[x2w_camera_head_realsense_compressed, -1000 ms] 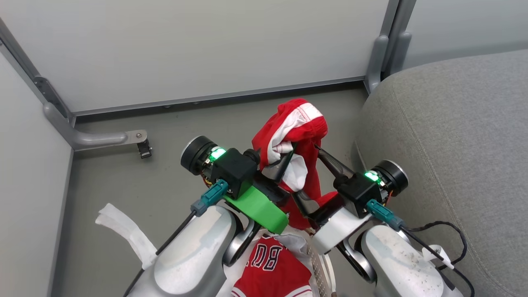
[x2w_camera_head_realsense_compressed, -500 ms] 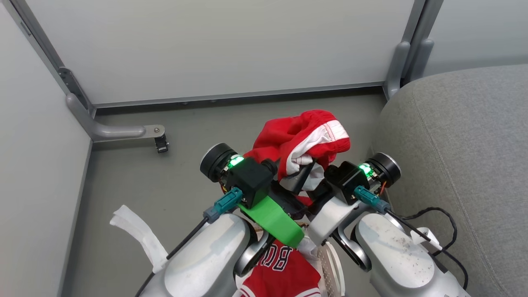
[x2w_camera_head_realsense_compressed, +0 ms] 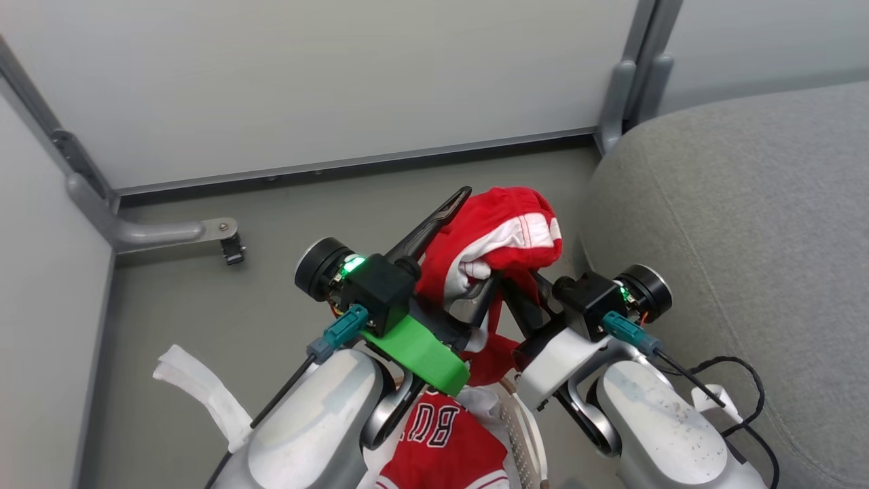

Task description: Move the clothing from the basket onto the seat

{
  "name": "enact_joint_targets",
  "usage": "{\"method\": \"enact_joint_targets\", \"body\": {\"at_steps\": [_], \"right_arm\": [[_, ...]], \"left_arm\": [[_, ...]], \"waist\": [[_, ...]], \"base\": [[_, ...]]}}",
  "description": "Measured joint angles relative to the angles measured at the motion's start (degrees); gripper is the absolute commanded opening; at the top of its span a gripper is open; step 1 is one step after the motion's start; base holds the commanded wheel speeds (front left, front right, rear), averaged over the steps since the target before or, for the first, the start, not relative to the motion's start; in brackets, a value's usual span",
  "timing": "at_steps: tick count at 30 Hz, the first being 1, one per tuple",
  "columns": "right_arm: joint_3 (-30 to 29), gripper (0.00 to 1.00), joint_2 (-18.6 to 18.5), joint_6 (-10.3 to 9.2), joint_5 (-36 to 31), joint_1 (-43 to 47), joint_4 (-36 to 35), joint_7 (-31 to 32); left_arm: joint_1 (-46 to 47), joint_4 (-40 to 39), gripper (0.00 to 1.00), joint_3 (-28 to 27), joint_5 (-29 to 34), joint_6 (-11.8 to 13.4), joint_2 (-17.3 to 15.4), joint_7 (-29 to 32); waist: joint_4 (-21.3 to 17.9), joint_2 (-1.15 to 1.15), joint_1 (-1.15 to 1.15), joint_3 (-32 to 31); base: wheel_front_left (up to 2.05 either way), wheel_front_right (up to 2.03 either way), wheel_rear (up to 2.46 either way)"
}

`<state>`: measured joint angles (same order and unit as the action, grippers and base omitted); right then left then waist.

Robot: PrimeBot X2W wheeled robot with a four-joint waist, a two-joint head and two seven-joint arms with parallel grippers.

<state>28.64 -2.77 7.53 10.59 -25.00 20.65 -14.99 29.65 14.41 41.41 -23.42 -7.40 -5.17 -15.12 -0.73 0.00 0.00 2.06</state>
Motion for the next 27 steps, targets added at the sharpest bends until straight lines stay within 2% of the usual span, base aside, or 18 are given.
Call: {"method": "enact_joint_targets", "body": {"at_steps": [9, 19, 23, 27], "right_arm": [[-3.82, 0.0, -0.05, 0.0, -1.15, 2.13, -2.79, 0.0], [-11.05, 0.0, -0.12, 0.0, -3.97, 4.35, -5.6, 0.0], [-14.58, 0.0, -0.12, 0.0, -7.08, 2.62, -5.58, 0.0], [-19.92, 0.0, -0.14, 0.0, -11.41, -2.73, -4.93, 0.0]], "left_arm": [[-1.13, 0.37, 1.0, -1.26, 1.92, 0.0, -1.35, 0.0], [-2.27, 0.16, 1.0, -0.26, 2.91, 0.0, -3.04, -0.01], [-2.3, -0.52, 1.0, 1.35, 3.0, 0.0, -4.22, 0.0], [-2.08, -1.38, 1.0, 2.57, 2.99, 0.0, -6.67, 0.0]], "waist": [[-9.85, 0.0, 0.0, 1.72], [-21.71, 0.0, 0.0, 4.93], [-23.96, 0.0, 0.0, 7.33], [-25.0, 0.0, 0.0, 10.34]], "base": [[0.0, 0.0, 0.0], [0.0, 0.0, 0.0], [0.0, 0.0, 0.0], [0.0, 0.0, 0.0]]}}
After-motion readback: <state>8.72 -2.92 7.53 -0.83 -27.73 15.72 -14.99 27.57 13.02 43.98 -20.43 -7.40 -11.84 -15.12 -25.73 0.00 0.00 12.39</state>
